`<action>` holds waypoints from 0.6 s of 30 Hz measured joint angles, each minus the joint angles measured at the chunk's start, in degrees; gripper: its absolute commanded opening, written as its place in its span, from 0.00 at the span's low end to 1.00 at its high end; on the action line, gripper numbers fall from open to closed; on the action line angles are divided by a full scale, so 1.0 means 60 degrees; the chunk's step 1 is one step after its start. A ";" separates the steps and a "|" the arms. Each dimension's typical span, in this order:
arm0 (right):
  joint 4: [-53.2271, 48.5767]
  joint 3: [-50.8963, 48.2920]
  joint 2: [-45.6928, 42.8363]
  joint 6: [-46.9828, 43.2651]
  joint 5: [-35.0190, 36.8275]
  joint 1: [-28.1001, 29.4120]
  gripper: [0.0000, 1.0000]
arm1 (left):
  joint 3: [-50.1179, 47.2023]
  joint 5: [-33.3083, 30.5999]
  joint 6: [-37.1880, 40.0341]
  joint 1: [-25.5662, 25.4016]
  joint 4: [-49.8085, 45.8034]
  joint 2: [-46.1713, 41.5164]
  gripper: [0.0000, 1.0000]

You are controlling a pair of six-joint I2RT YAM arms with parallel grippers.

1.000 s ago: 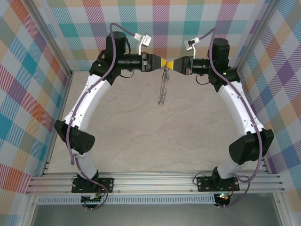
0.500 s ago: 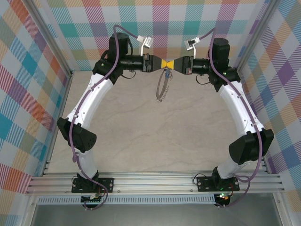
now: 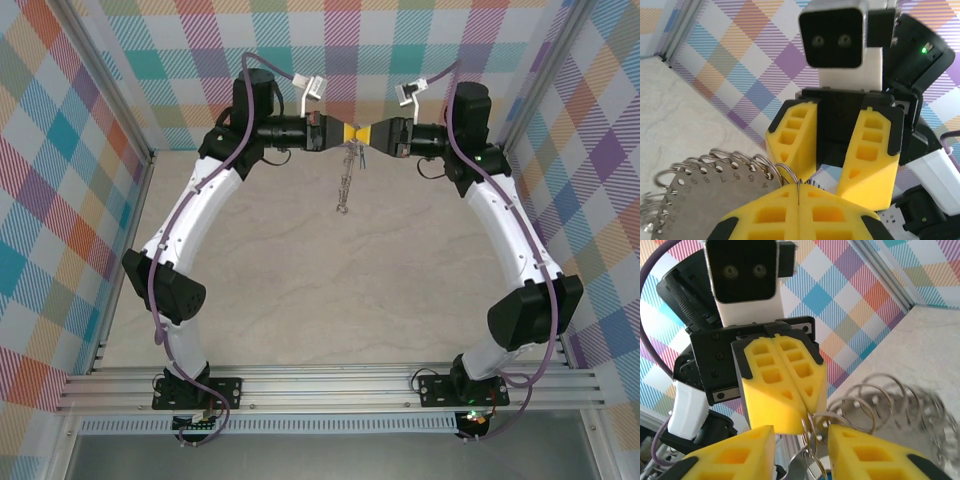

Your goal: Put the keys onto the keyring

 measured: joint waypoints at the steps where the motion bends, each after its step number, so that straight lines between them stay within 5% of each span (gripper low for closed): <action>1: 0.0208 -0.0226 -0.0109 0.0160 0.0062 -0.0098 0.38 | -0.0076 -0.0087 -0.0087 -0.0018 0.0189 -0.0004 0.00; 18: 0.1789 -0.1151 -0.1388 0.1504 0.0903 -0.0586 0.61 | -0.2025 -0.2040 -0.0903 -0.0277 0.3676 -0.1526 0.00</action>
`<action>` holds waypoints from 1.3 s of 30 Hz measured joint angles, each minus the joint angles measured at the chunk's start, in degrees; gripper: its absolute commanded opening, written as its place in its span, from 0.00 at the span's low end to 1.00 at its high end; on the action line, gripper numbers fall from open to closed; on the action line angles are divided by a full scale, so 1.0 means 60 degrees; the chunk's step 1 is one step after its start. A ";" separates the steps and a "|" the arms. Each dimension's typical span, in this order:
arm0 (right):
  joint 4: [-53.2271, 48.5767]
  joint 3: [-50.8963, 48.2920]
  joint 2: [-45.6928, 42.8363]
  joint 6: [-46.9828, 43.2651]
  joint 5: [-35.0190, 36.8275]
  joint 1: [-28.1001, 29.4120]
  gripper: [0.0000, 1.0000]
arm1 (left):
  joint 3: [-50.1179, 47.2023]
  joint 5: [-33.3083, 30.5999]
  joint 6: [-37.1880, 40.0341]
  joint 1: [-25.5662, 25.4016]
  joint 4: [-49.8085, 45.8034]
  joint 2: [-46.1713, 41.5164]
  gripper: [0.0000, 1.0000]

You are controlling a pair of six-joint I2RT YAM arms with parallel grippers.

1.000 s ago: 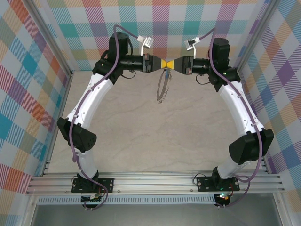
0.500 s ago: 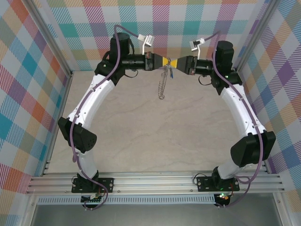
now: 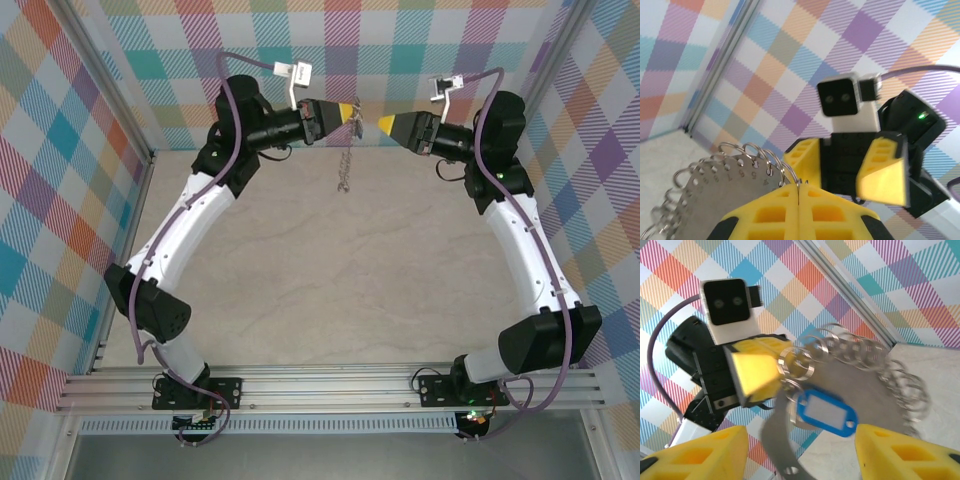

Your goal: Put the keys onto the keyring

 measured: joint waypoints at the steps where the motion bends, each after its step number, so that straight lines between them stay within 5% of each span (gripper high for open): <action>1: 0.0029 0.0000 0.0000 0.0073 0.0036 0.0011 0.62 | 0.0000 -0.0069 -0.0011 0.0000 0.0135 -0.0073 0.00; 32: -0.2018 0.1701 0.0280 -0.2014 0.2073 0.1450 0.64 | 0.0259 -0.0634 -0.0328 -0.0364 0.0823 -0.0313 0.00; 39: -0.2226 0.1865 0.0630 -0.2233 0.2109 0.1617 0.44 | 0.0328 -0.0634 -0.0328 -0.0430 0.0820 -0.0284 0.00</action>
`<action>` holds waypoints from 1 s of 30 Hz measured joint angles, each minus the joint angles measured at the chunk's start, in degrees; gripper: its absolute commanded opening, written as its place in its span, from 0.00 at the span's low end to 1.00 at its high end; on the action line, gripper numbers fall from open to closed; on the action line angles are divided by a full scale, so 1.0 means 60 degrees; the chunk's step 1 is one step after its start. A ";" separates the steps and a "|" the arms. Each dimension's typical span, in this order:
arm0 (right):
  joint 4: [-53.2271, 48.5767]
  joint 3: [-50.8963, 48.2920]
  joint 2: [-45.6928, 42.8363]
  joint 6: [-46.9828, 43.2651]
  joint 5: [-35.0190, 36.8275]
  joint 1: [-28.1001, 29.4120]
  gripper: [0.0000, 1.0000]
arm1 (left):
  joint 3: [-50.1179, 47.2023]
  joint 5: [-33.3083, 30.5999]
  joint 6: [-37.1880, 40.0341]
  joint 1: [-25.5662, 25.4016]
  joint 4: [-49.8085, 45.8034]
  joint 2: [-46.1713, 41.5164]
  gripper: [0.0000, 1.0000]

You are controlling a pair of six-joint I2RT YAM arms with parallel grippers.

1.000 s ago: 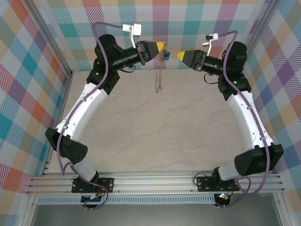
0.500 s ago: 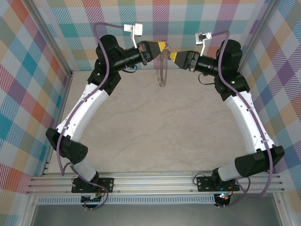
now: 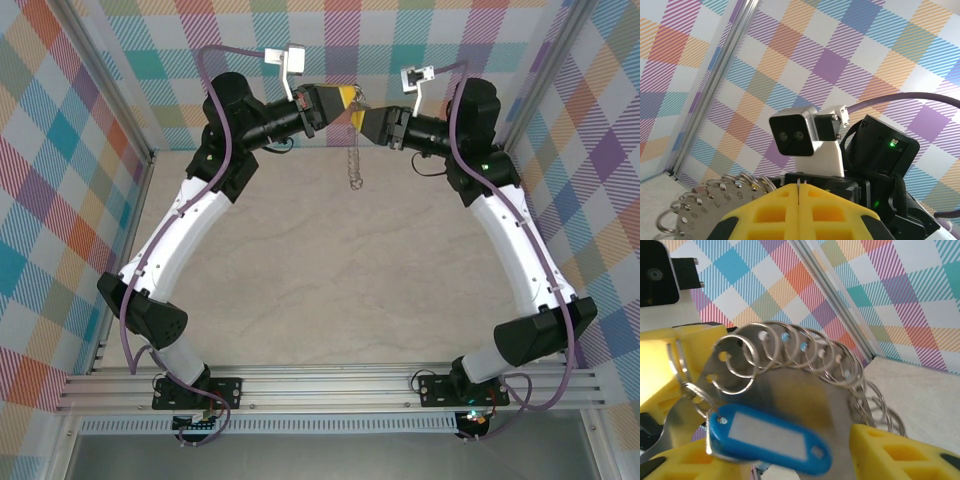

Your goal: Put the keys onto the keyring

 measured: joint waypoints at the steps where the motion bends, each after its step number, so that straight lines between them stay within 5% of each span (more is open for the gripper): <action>1: -0.0047 0.0036 0.0029 -0.0033 0.0004 0.0022 0.39 | 0.0000 -0.0004 0.0000 0.0000 0.0000 0.0004 0.00; 10: -0.0430 0.0127 0.0004 -0.0645 -0.0226 0.0142 0.00 | 0.0000 -0.0277 0.0004 0.0004 -0.0047 0.0025 0.00; 30: -0.0998 0.0138 -0.0168 -0.0998 -0.0579 0.0477 0.00 | 0.0000 -0.0419 -0.0182 -0.0004 0.0051 0.0066 0.00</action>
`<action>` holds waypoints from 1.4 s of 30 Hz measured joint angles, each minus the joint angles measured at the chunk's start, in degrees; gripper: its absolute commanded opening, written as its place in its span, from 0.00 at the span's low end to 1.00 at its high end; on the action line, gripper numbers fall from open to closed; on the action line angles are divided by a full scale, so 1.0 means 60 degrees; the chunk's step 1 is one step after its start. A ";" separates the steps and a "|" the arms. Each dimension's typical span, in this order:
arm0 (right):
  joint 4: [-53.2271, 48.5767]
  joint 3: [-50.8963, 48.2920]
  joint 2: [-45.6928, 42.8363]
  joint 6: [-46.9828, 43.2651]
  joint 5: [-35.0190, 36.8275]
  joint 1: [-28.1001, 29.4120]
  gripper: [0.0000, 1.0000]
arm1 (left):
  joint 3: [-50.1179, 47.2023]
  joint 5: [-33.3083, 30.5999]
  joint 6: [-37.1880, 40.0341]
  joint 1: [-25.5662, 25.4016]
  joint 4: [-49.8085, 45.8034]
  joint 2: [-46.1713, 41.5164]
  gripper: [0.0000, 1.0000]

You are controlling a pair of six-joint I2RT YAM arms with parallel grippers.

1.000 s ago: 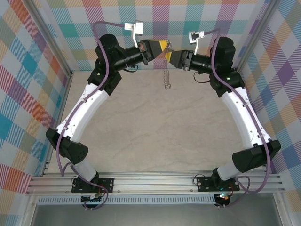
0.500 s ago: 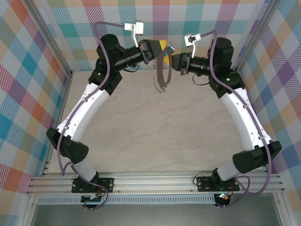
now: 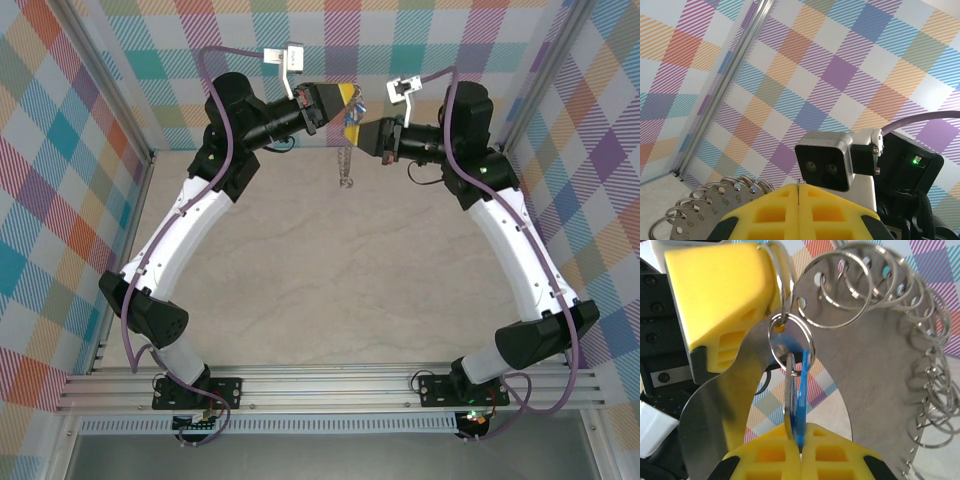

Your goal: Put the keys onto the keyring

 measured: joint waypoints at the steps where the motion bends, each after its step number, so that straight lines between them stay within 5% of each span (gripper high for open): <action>1: -0.0025 0.0025 0.0011 -0.0018 -0.0011 0.0036 0.00 | -0.0004 0.0000 -0.0015 0.0000 0.0004 0.0000 0.00; 15: -0.0401 0.0747 0.0503 -0.0168 -0.0040 0.0342 0.00 | -0.0124 -0.0047 -0.0251 0.0000 0.0353 0.0000 0.00; 19: -0.0605 0.0721 0.0503 -0.0233 0.0069 0.0342 0.22 | -0.0408 -0.0204 -0.0466 -0.0004 0.0685 0.0000 0.00; 23: -0.0667 -0.0004 0.0164 -0.0291 0.0153 0.0229 0.24 | -0.0801 -0.0506 -0.0750 -0.0004 0.1169 -0.0004 0.00; 29: -0.0521 -0.1581 -0.1126 0.0215 0.0342 -0.0470 0.49 | -0.1603 -0.0994 -0.1122 -0.0004 0.1953 -0.0029 0.00; 42: 0.1763 -0.1464 -0.1377 0.1803 0.1555 -0.0951 0.47 | -0.2444 -0.1322 -0.1905 -0.0004 0.3555 -0.0171 0.00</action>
